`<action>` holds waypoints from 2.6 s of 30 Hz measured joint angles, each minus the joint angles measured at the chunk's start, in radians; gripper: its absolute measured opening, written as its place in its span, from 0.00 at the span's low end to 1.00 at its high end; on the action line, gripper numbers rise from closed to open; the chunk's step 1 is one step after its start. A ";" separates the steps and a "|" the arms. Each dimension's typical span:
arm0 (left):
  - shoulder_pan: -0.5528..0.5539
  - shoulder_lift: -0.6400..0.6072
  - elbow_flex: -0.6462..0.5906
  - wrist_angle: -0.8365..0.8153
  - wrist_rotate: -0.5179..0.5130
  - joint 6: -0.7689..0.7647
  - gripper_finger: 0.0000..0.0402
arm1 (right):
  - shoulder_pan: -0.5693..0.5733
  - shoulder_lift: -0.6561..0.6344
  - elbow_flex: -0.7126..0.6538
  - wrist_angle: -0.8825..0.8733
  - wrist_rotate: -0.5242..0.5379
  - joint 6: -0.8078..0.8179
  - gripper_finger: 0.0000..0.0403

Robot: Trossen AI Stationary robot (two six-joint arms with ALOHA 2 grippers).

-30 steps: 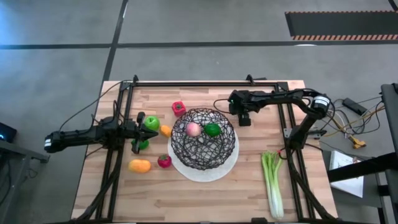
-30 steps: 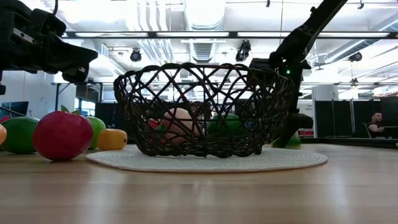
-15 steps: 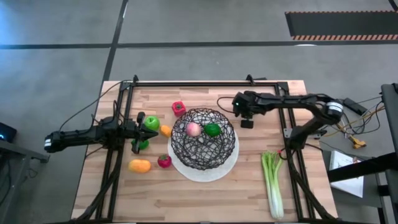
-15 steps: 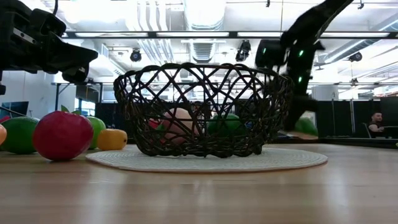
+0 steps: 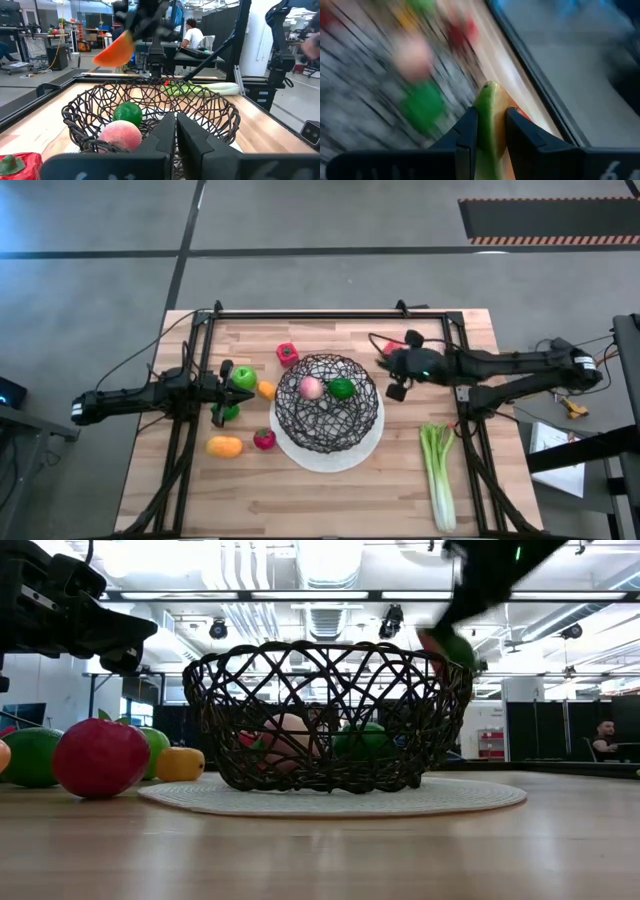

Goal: Build produce basket
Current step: Put the watermelon into the wire basket, then put the celery into the wire basket

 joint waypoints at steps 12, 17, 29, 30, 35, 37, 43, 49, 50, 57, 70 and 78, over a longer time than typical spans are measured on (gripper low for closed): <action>0.000 0.000 0.000 0.000 0.000 0.000 0.00 | 0.159 0.292 -0.295 1.252 -0.435 -0.050 0.16; 0.000 0.000 0.000 0.000 0.000 0.000 0.00 | 0.150 0.597 -0.282 1.633 -0.459 -0.029 0.17; 0.000 0.002 0.000 0.000 0.000 0.000 0.00 | 0.069 0.867 -0.087 1.673 -0.649 0.188 0.20; 0.000 0.002 0.000 0.000 0.000 0.000 0.00 | 0.062 0.865 -0.084 1.648 -0.650 0.192 0.20; 0.000 0.001 0.000 0.000 0.000 0.000 0.00 | 0.041 0.847 -0.060 1.477 -0.613 0.187 0.26; 0.000 0.000 0.000 0.000 0.000 0.000 0.00 | 0.038 0.833 -0.050 1.390 -0.593 0.174 0.29; 0.000 0.000 0.000 0.000 0.000 0.000 0.00 | 0.036 0.731 -0.022 1.055 -0.548 0.108 0.42; 0.000 0.001 0.000 0.000 0.000 0.000 0.00 | 0.036 0.545 0.043 0.576 -0.457 0.066 0.53; 0.000 0.002 0.000 0.000 0.000 0.000 0.00 | 0.036 0.515 0.059 0.493 -0.452 0.067 0.54; 0.000 0.002 0.000 0.000 0.000 0.000 0.00 | 0.057 0.434 0.150 0.229 -0.354 0.232 0.56; 0.000 0.006 0.000 0.000 0.000 0.000 0.00 | 0.105 0.724 0.421 0.107 -0.354 0.340 0.56; 0.000 0.006 0.000 0.000 0.000 0.000 0.00 | 0.101 0.827 0.666 -0.163 -0.349 0.242 0.55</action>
